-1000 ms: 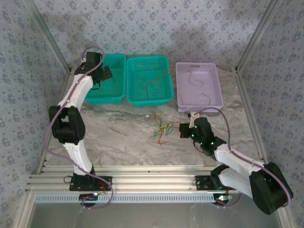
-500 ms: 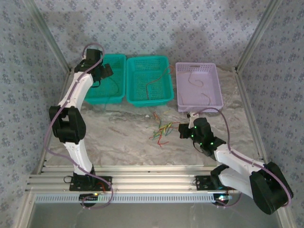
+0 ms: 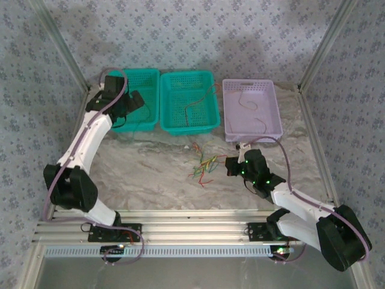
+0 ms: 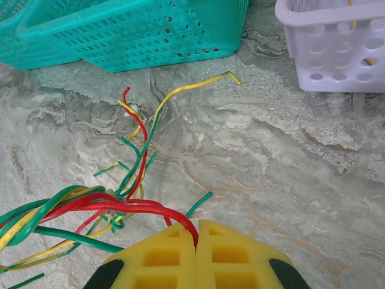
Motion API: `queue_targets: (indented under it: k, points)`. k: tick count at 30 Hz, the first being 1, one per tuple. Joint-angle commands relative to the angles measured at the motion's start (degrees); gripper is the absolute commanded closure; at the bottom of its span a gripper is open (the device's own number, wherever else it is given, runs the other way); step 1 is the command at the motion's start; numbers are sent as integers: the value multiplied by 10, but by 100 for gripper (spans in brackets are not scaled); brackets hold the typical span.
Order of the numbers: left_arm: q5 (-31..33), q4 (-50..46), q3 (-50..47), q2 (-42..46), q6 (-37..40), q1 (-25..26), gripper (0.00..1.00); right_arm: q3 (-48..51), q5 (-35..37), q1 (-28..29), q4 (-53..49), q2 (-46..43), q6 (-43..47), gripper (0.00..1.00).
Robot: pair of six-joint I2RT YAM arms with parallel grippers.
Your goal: Untangle the cables
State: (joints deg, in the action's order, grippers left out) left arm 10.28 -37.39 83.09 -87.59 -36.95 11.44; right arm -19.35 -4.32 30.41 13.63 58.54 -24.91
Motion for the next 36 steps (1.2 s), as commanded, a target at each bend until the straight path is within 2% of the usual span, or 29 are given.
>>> queue_targets:
  k: [1, 4, 8, 10, 14, 17, 21, 30, 34, 36]
  points:
    - [-15, 17, -44, 40, -32, 33, 1, -19, 1, 4, 13, 4, 7, 100]
    - [-25, 33, -81, 69, -36, 69, 0, -20, -4, 6, 18, 1, 7, 100]
    - [-96, 87, -152, 114, -47, 105, 1, -21, -13, 9, 24, -5, 12, 100]
    - [-154, 125, -177, 131, -38, 128, 0, -24, -14, 13, 22, -6, 15, 100]
    - [-245, 162, -204, 143, -18, 197, 0, -36, -27, 21, 22, 0, 24, 100]
    - [-291, 168, -215, 135, 3, 250, 0, -44, -29, 29, 18, 3, 27, 100]
    - [-274, 150, -230, 126, 37, 306, 0, -47, -26, 32, 16, 6, 28, 100]
    - [-321, 181, -256, 76, 55, 350, 0, -63, -25, 37, 1, 10, 27, 100]
    - [-309, 166, -247, 47, 69, 371, 1, -66, -32, 37, 1, 9, 26, 100]
    - [-293, 158, -242, 37, 75, 378, 6, -66, -37, 38, 2, 10, 26, 100]
